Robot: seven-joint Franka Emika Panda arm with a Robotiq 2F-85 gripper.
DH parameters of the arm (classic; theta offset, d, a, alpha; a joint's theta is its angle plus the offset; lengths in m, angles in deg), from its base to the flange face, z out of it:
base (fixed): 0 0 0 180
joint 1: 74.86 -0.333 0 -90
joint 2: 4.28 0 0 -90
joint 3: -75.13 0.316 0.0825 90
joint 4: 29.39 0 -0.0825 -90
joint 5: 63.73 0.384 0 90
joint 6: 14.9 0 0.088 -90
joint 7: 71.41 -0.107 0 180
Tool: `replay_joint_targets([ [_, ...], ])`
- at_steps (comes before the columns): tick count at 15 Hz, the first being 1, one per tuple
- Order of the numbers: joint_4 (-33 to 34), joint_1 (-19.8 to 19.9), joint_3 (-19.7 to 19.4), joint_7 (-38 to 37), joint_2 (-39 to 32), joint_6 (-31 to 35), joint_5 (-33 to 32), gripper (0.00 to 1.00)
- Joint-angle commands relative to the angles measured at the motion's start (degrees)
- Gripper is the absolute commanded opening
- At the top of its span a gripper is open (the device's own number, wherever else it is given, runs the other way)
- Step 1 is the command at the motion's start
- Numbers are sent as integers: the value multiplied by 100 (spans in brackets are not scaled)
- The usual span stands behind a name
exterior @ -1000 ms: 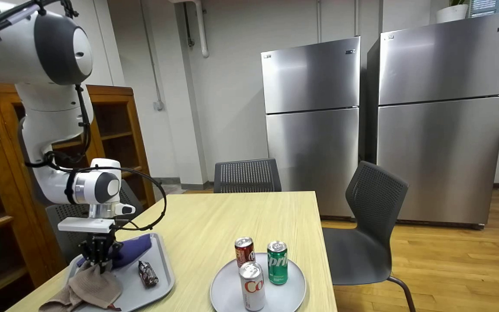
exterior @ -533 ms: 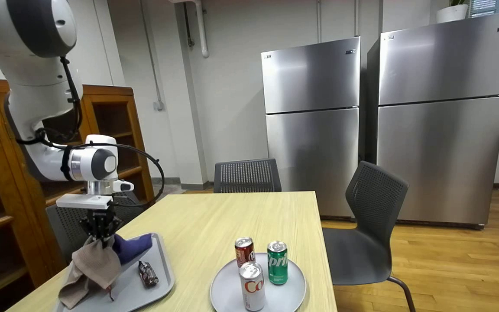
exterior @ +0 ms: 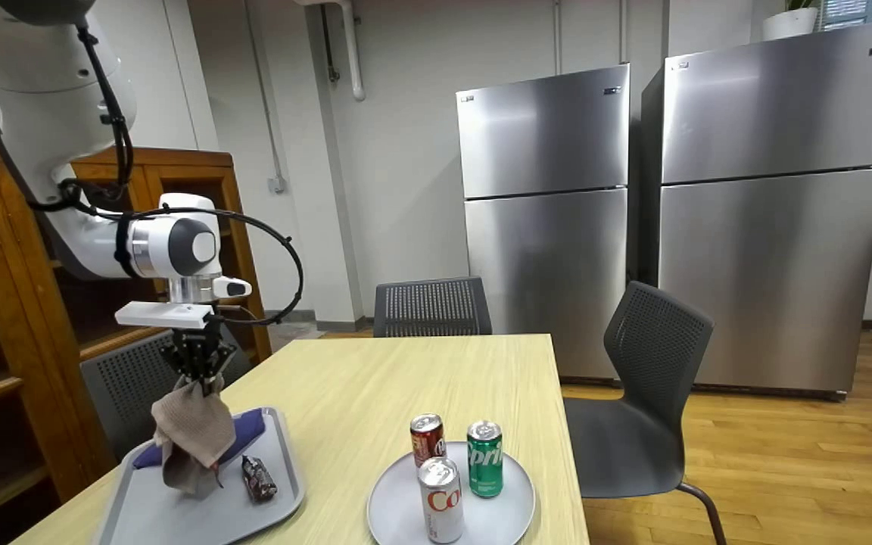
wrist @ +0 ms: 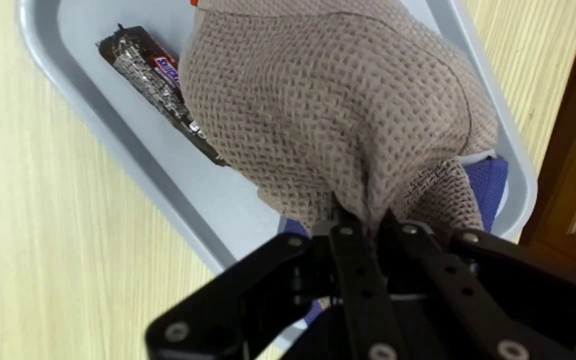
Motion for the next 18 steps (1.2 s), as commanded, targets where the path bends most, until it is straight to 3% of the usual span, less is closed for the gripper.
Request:
replay_joint_targets([
  [1,-352,300,-54,221,527,-80,-57,3],
  [10,34,878,-460,567,381,30,-135,3],
  [18,787,977,-762,335,-235,347,-253,3],
])
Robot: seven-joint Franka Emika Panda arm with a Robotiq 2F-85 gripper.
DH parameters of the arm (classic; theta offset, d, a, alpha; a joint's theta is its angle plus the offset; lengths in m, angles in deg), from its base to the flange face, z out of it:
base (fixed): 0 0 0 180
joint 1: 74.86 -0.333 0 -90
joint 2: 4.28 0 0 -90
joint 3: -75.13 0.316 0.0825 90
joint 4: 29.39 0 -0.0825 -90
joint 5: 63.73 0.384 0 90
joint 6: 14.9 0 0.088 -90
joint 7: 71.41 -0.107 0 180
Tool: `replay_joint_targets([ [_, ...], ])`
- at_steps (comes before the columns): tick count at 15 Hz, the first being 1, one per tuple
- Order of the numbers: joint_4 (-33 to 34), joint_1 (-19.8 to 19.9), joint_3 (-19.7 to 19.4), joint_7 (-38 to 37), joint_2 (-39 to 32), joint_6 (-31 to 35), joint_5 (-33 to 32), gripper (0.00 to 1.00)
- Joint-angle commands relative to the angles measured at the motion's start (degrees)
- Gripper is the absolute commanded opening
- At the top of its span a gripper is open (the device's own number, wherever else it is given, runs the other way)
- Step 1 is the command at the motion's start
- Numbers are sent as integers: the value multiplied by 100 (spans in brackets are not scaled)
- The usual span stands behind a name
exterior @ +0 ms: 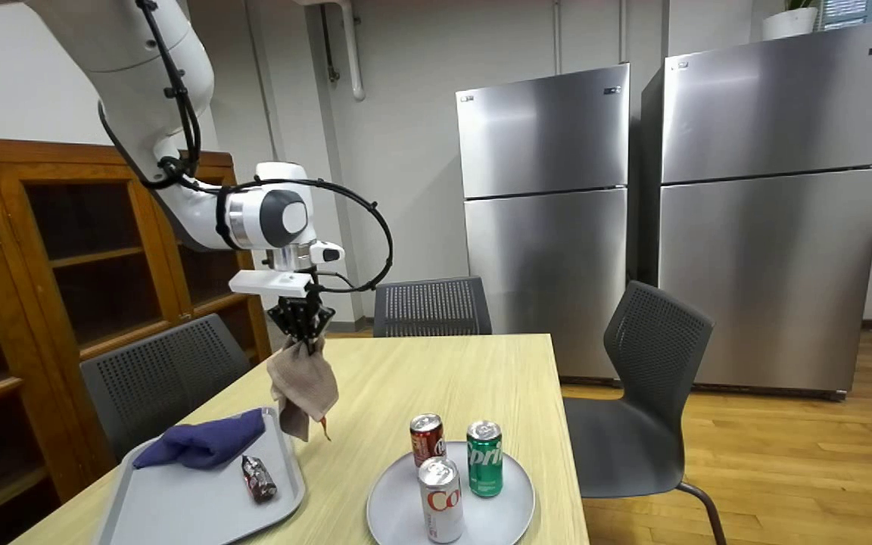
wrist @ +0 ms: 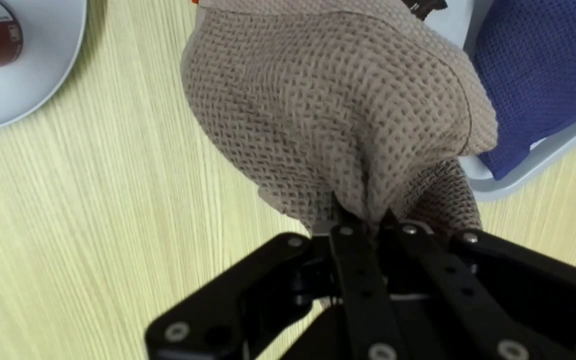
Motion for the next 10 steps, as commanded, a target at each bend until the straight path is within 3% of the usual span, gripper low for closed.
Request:
replay_joint_targets([
  [1,551,27,-60,-182,-462,124,-187,3],
  [10,1559,-142,-435,-851,-1520,430,-380,3],
])
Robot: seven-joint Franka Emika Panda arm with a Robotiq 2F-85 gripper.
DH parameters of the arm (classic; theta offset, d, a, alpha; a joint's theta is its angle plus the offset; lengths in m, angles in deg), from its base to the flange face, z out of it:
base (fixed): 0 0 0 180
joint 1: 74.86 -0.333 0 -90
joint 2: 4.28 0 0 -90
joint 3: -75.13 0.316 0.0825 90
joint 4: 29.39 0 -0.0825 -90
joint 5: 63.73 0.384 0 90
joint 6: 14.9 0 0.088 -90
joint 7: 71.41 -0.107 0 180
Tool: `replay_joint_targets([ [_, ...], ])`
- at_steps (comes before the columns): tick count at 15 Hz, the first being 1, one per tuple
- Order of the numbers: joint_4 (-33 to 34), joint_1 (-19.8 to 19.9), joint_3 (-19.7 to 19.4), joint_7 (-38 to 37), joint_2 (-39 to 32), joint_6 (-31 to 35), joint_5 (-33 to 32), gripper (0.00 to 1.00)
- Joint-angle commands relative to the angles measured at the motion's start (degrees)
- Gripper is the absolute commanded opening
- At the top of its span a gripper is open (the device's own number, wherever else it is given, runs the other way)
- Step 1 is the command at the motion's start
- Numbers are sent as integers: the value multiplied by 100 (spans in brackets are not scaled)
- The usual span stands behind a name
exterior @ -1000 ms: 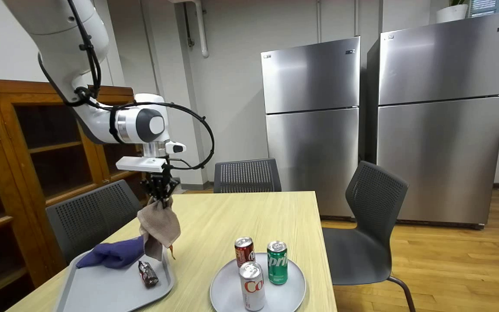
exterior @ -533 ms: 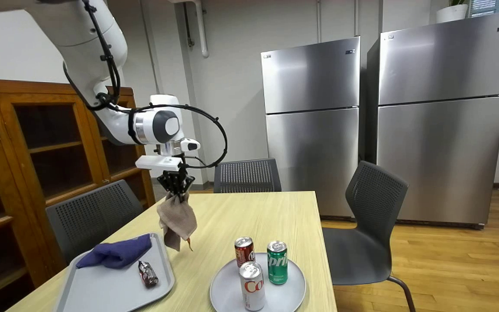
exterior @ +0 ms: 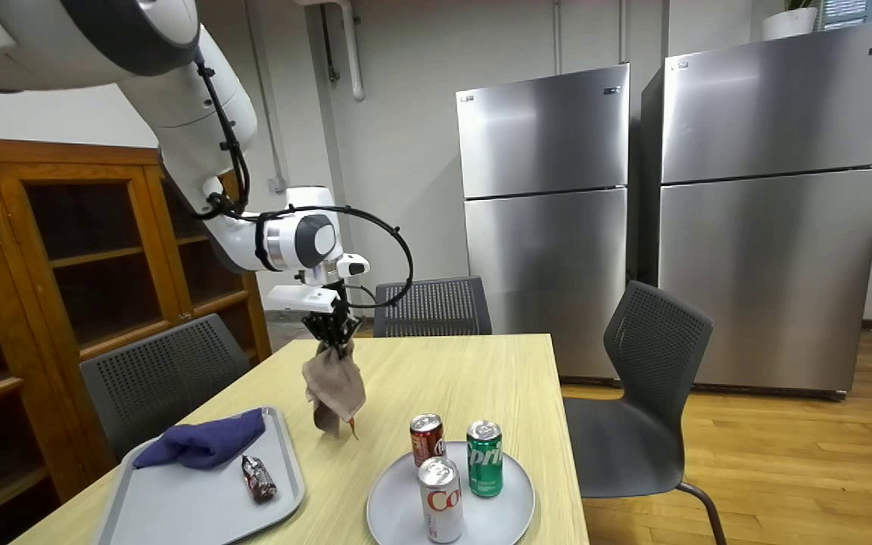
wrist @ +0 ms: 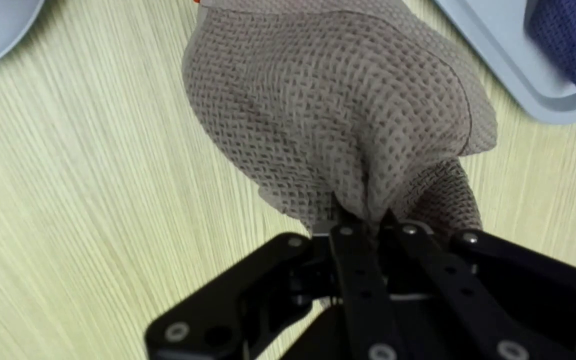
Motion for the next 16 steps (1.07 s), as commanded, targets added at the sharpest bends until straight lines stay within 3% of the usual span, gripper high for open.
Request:
replay_joint_targets([
  [1,548,-160,-216,-521,-482,109,-245,3],
  [14,1163,-564,-700,-1480,-1361,245,-328,3],
  [15,1169,-588,-723,-1521,-1371,256,-332,5],
  [16,1173,-606,-741,-1558,-1373,256,-335,36],
])
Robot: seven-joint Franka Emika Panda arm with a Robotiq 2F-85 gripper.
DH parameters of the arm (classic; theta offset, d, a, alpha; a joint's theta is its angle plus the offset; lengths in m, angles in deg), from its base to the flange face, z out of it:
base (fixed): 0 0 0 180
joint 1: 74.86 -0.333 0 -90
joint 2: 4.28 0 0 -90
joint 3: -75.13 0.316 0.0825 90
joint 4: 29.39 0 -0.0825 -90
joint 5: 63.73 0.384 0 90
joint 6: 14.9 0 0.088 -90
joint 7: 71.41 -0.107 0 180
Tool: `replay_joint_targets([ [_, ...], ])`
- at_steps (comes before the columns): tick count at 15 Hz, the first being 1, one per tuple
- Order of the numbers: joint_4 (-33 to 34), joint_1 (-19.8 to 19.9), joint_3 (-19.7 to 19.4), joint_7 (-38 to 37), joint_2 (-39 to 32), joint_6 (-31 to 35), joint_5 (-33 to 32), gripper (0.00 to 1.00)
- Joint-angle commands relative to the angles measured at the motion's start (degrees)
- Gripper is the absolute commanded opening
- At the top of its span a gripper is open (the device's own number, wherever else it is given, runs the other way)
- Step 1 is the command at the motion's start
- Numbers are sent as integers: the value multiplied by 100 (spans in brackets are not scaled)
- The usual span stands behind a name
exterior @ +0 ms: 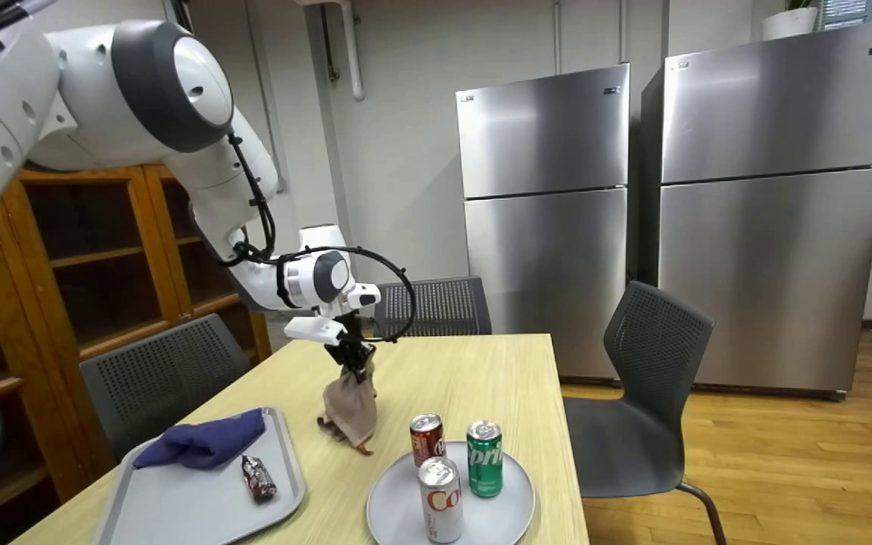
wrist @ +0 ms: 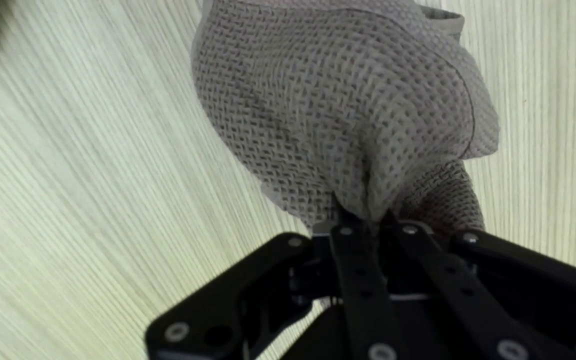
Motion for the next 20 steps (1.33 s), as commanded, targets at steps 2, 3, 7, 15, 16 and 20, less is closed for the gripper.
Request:
replay_joint_targets([
  [2,162,-156,-155,-356,-57,4,-134,43],
  [3,124,-176,-171,-372,-12,23,-143,51],
  [7,-39,-285,-218,-414,188,130,-189,81],
  [15,-536,-663,-106,-332,901,151,-368,100],
  [16,-620,-714,-67,-311,1012,148,-410,100],
  [20,-906,-900,160,-224,1386,57,-549,100],
])
